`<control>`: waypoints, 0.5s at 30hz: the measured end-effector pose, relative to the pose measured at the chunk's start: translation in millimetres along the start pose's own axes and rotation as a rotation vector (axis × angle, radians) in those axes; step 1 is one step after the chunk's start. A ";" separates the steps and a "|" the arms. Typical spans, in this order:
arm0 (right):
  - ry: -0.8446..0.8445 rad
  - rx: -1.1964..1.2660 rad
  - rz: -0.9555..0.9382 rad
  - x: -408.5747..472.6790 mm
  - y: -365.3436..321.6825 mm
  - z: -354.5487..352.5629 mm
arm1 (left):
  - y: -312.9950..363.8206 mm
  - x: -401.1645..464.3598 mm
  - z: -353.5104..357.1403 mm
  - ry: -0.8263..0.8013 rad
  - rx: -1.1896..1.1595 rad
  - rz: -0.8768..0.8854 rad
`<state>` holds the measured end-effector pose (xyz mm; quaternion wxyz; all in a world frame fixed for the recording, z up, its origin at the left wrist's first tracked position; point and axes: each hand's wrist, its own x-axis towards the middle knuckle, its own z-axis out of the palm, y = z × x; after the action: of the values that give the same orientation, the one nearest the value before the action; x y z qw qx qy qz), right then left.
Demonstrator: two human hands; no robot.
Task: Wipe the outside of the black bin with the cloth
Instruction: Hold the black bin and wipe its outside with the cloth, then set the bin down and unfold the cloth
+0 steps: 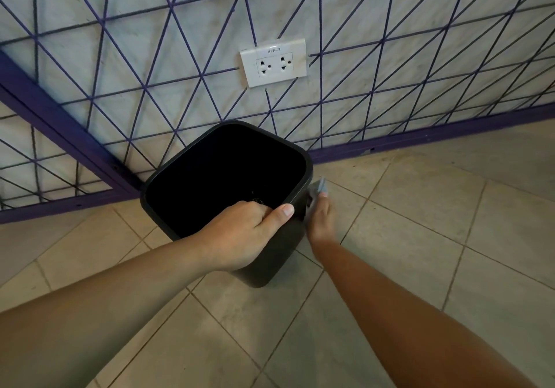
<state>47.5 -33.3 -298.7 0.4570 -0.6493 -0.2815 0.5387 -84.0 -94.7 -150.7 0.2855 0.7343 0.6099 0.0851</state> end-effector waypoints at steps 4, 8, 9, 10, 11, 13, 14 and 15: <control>0.100 -0.085 -0.179 3.0 -13.3 -26.7 | 13.1 11.7 2.7 0.100 0.052 -0.035; 0.034 -0.210 -0.377 -5.5 -22.7 -52.9 | 29.0 44.0 8.5 0.209 0.019 -0.124; 0.018 -0.257 -0.435 -8.0 -26.4 -58.9 | 34.2 54.6 11.2 0.249 0.013 -0.153; 0.006 -0.306 -0.486 -9.5 -29.2 -64.9 | 39.3 66.2 14.6 0.284 0.007 -0.185; 0.001 -0.349 -0.536 -8.7 -32.0 -71.0 | 45.2 78.5 17.6 0.314 0.001 -0.213; 0.001 -0.403 -0.602 -4.8 -40.1 -83.0 | 57.7 101.2 21.5 0.358 -0.004 -0.256; 0.001 -0.420 -0.618 -1.9 -45.8 -89.8 | 63.7 112.1 23.0 0.368 0.002 -0.271; -0.003 -0.438 -0.630 -0.2 -50.7 -94.8 | 68.1 120.9 24.8 0.370 0.014 -0.282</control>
<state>144.6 -39.5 -252.9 0.4502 -0.6125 -0.5765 0.2996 14.6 5.3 -162.5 0.1728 0.6158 0.7489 0.1734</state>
